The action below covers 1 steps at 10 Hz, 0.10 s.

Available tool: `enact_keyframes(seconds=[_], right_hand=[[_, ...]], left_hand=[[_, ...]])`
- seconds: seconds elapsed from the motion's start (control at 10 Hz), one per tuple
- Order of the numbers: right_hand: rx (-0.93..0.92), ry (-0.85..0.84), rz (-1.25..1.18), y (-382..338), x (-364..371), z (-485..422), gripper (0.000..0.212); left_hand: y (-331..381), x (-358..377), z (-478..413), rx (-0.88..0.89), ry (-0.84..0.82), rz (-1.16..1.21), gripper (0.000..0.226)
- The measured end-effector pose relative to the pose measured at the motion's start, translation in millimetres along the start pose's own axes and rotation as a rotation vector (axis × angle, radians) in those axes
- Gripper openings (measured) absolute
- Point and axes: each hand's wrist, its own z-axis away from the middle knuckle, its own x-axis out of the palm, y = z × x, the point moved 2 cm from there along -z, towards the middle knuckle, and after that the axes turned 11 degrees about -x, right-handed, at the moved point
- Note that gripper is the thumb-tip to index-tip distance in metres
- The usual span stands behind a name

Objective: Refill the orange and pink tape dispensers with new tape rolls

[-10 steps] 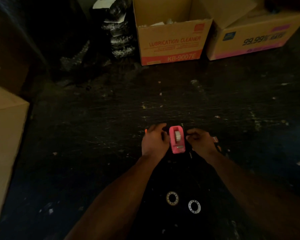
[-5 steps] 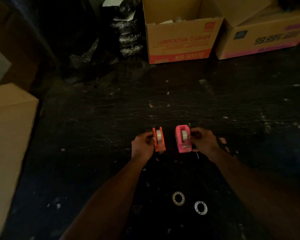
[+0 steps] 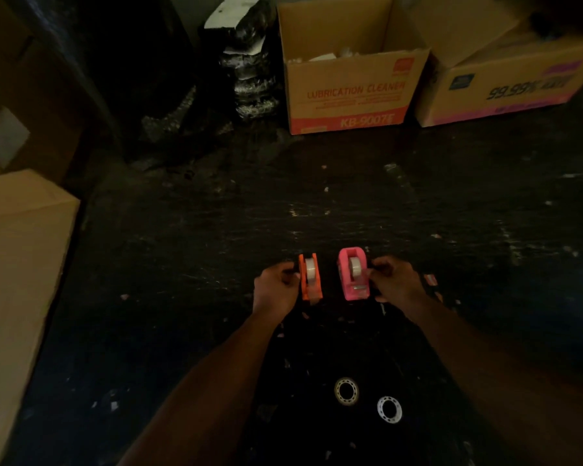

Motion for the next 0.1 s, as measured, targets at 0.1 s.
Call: enact_keyframes(seconds=[0.1], right_hand=[[-0.044,-0.006,0.144,10.5,-7.2,17.2,0.03]], left_hand=[[-15.0,-6.7,5.2,0.001,-0.038,-0.095,0.036]])
